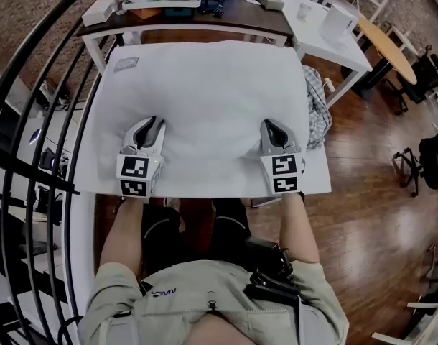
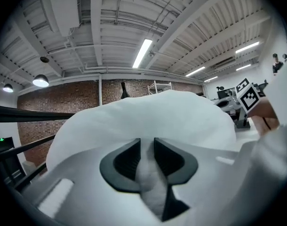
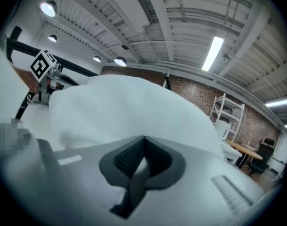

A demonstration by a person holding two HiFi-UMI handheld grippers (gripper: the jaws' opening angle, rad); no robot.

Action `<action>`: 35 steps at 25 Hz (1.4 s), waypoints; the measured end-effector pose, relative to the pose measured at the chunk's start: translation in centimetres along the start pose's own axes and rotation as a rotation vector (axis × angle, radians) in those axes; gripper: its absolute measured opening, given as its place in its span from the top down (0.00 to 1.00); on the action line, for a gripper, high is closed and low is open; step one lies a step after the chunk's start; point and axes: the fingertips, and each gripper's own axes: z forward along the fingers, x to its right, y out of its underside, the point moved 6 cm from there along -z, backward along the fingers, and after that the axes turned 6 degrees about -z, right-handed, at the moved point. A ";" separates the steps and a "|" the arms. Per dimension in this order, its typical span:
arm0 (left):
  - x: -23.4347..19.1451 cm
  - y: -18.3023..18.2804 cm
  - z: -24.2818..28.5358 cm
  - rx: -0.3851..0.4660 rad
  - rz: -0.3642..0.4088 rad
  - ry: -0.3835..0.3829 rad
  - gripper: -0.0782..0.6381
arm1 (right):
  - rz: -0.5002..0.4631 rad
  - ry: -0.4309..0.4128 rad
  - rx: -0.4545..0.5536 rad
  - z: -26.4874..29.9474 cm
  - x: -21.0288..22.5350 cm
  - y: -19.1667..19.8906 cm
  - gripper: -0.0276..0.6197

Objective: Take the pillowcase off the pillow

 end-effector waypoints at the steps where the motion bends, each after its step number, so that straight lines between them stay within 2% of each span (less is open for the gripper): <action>1: 0.0 0.1 -0.1 0.004 -0.014 0.002 0.76 | 0.005 0.004 0.006 -0.1 0.0 0.0 0.95; 4: -0.1 -0.2 -0.5 0.040 -0.007 -0.017 0.77 | 0.029 0.047 0.033 -0.8 0.3 -0.6 0.95; 7: 0.7 -1.8 -2.7 0.094 0.082 -0.068 0.85 | 0.119 0.101 0.082 -3.2 0.7 -2.4 0.95; 11: 2.5 -5.0 -7.4 0.211 0.027 -0.061 0.88 | 0.254 0.136 0.194 -7.1 0.2 -5.5 0.95; 14: 4.5 -6.7 -11.2 0.284 0.019 -0.044 0.88 | 0.261 0.155 0.257 -10.0 -1.4 -7.3 0.95; 18: 6.5 -7.2 -15.4 0.347 0.016 -0.059 0.88 | 0.234 0.166 0.316 -13.9 -3.7 -8.8 0.95; 22: 8.4 -5.2 -18.1 0.347 0.017 -0.083 0.88 | 0.241 0.167 0.313 -17.6 -5.4 -7.5 0.95; 26: 10.3 -2.0 -18.8 0.284 0.008 -0.083 0.88 | 0.287 0.157 0.285 -19.8 -7.1 -4.4 0.95; 29: 11.4 -0.7 -18.7 0.258 0.021 -0.065 0.88 | 0.309 0.149 0.257 -20.1 -8.0 -2.6 0.95; 35: 11.7 0.1 -18.7 0.247 0.013 -0.079 0.88 | 0.287 0.112 0.250 -20.0 -8.3 -2.1 0.95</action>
